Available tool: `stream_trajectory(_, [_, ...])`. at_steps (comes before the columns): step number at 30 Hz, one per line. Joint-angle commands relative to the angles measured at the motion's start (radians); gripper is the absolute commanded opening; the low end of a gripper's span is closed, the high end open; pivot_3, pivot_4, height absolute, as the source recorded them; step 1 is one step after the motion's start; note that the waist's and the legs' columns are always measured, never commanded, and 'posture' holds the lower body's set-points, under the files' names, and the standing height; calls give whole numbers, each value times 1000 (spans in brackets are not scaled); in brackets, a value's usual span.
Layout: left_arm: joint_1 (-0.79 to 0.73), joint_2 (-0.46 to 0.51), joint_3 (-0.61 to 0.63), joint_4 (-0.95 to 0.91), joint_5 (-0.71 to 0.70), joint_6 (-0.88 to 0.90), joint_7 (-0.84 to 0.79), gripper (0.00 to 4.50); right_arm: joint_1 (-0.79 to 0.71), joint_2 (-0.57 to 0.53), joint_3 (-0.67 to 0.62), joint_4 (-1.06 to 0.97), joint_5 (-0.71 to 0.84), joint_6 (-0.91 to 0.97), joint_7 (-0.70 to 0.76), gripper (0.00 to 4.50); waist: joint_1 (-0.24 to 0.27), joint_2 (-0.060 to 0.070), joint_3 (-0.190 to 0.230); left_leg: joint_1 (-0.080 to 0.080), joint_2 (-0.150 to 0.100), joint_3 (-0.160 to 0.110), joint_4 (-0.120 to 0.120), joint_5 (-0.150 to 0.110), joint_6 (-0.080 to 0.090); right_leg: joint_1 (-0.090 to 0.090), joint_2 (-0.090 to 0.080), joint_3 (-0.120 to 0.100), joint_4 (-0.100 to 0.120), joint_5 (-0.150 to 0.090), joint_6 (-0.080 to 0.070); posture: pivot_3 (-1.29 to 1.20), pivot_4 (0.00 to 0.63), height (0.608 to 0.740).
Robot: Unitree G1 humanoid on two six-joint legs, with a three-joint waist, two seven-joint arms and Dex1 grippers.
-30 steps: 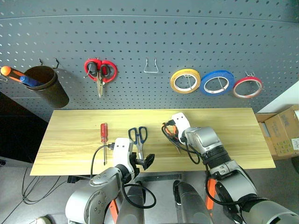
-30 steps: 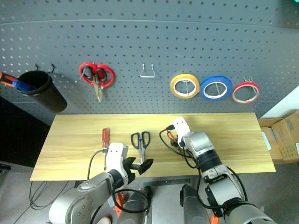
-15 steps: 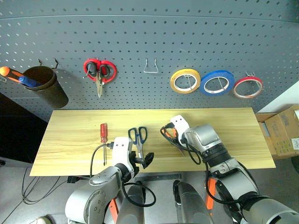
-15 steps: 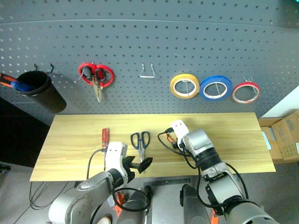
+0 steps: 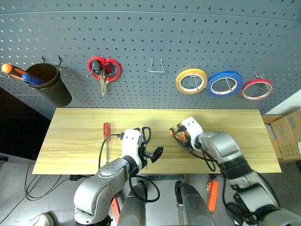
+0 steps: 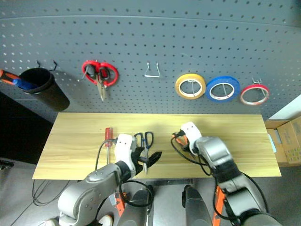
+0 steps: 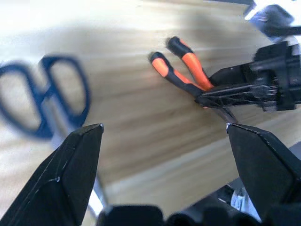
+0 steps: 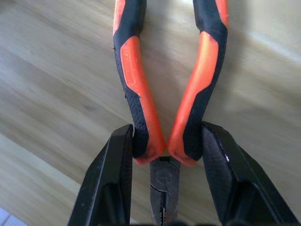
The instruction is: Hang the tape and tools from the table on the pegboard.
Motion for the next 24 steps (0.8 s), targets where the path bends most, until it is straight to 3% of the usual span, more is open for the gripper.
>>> stream_trajectory(1, [-66, 9, -14, 7, 5, -81, -25, 4500, 101, -27, -49, -280, 26, -67, 4, 1699, -2, 0, 0, 0, 0, 0, 0, 0, 0, 0, 0, 0, 0, 0, 0, 112, 267, 740])
stream_trajectory(7, [-174, -21, 23, 59, -18, -172, -33, 4500, 240, -16, -92, -447, -10, -231, -66, 1699, -7, -1, -6, 0, 1, -2, 0, 1, -4, 0, 1, -4, 1, -2, 4, 81, 210, 740])
stream_trajectory(10, [-184, -28, 38, 55, -36, -209, -47, 4500, 249, 54, -131, -476, -2, -293, -122, 1699, -10, -1, -10, 0, 1, -2, 1, 4, -8, 0, 0, -4, 1, -2, 3, 78, 187, 740])
stream_trajectory(24, [-199, 2, 195, -145, -224, -95, 16, 4500, 27, 205, -160, -312, 10, -584, -172, 1699, 0, -1, -81, 1, 1, -13, 1, 10, -14, 5, 1, -14, 3, 4, -6, 180, 105, 740])
